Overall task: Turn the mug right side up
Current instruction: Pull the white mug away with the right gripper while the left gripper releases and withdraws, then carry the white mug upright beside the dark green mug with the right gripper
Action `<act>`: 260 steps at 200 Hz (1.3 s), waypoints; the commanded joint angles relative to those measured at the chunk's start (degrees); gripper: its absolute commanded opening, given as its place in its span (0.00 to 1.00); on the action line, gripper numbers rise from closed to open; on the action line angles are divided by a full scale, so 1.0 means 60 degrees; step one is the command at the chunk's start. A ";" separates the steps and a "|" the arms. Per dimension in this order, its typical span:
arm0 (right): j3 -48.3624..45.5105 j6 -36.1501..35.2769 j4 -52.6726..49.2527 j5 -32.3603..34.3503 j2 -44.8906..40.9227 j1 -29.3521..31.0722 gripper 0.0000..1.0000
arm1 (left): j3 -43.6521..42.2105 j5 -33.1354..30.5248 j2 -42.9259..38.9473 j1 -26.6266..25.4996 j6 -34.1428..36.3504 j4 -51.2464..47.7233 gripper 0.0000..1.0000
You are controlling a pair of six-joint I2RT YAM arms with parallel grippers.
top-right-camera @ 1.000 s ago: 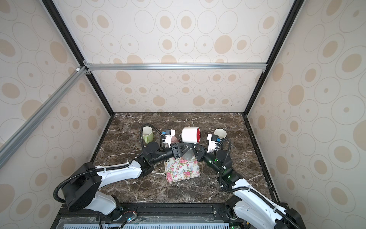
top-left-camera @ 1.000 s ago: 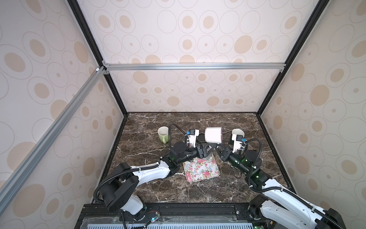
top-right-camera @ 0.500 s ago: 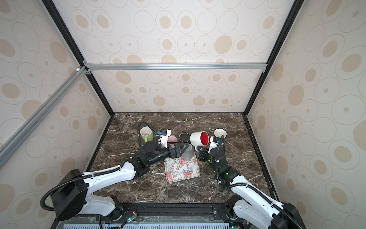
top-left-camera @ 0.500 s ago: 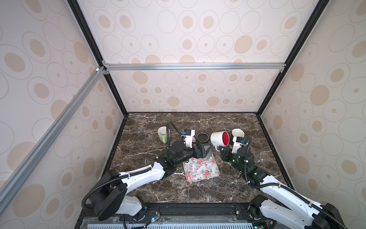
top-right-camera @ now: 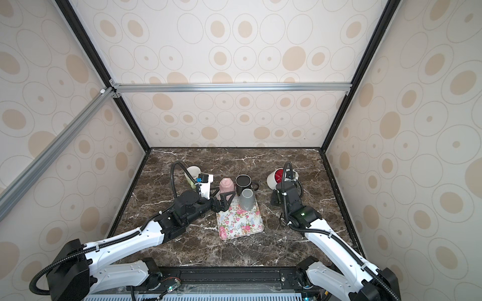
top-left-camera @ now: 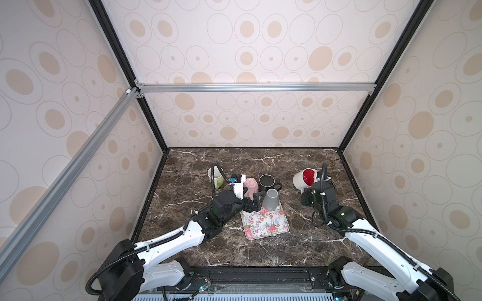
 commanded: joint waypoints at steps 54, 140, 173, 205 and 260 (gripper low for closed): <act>0.0259 -0.0446 -0.1150 0.1102 -0.1046 -0.0128 0.00 | -0.1314 -0.0981 -0.0143 0.0048 0.0981 0.1320 0.98; 0.0544 -0.0309 -0.1511 0.1248 -0.0160 -0.0804 0.00 | -0.2782 -0.2126 -0.1065 0.0048 0.1263 0.2287 0.98; 0.0597 0.0060 -0.1354 0.0624 0.0489 -0.1675 0.00 | -0.3036 -0.2236 -0.1257 0.0039 0.1251 0.2558 0.98; 0.0549 0.0195 -0.1230 0.1032 0.0846 -0.2117 0.00 | -0.3037 -0.2597 -0.1147 0.0048 0.1329 0.2500 0.98; 0.0362 0.0502 -0.0864 0.1296 0.1255 -0.2854 0.00 | -0.3010 -0.2698 -0.0935 0.0046 0.1295 0.2502 0.98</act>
